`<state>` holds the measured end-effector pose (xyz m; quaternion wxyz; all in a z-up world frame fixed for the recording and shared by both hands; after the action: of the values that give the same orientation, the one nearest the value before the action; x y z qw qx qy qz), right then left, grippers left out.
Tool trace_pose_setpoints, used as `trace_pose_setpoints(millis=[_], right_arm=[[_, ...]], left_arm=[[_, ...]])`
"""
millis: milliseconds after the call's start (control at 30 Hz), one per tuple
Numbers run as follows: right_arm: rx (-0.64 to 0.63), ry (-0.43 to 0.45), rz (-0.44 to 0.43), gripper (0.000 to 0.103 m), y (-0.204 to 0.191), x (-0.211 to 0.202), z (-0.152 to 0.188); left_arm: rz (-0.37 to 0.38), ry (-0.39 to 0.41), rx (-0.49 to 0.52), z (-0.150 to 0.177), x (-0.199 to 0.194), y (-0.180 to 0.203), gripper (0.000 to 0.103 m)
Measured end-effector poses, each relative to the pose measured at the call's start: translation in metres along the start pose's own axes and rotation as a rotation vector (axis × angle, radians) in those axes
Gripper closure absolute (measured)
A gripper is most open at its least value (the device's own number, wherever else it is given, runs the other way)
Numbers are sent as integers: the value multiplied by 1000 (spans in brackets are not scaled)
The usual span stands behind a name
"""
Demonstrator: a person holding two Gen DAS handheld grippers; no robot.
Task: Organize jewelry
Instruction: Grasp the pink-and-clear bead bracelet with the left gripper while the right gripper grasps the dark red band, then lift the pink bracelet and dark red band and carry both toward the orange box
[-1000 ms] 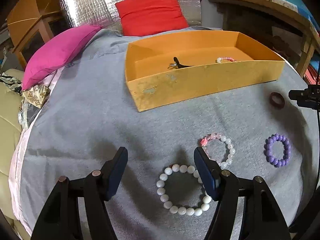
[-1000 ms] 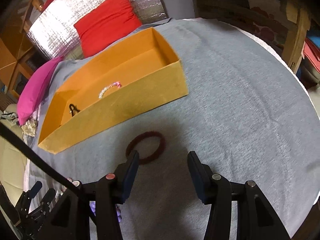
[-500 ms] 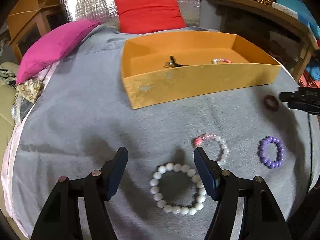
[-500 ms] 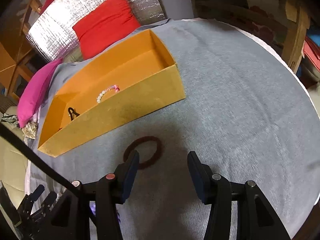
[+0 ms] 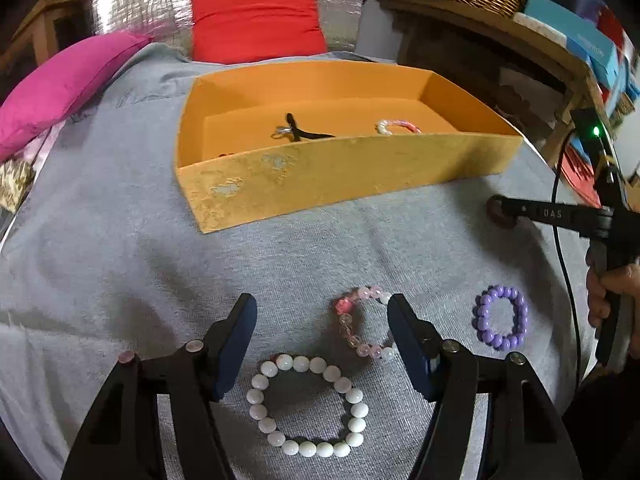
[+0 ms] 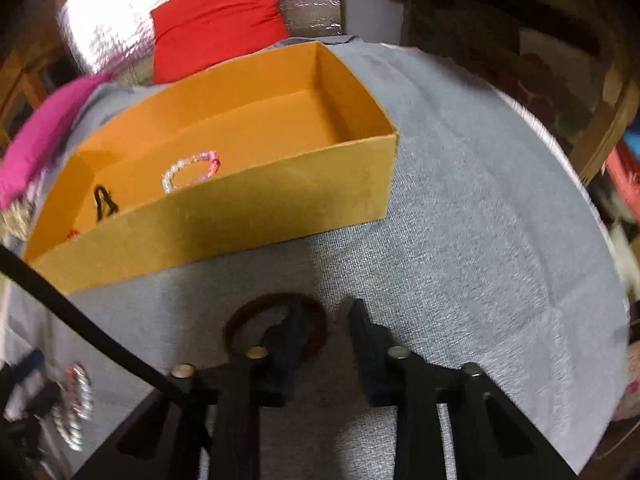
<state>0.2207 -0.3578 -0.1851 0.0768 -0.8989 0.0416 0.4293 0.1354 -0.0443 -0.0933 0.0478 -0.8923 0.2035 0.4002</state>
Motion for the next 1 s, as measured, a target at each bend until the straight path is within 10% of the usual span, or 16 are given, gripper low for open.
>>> trace_pose_setpoints(millis=[367, 1000], right_arm=[[7, 7, -55, 93, -12, -11, 7], [148, 66, -227, 93, 11, -40, 4]], left_arm=[[53, -44, 40, 4, 18, 14, 90], [11, 98, -29, -9, -11, -1, 95]])
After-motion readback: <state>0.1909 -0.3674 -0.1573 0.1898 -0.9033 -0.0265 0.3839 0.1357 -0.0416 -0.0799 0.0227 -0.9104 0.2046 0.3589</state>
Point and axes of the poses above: each gripper's, at about its wrist camera, not at the fingertips, and x roughly the way its jaws point, y to its right, z to its underside, the point moved 1 cm from there along x, roughly the way its jaws point, and after that the axes turned 8 degrees about y, right-handed, at the moved point
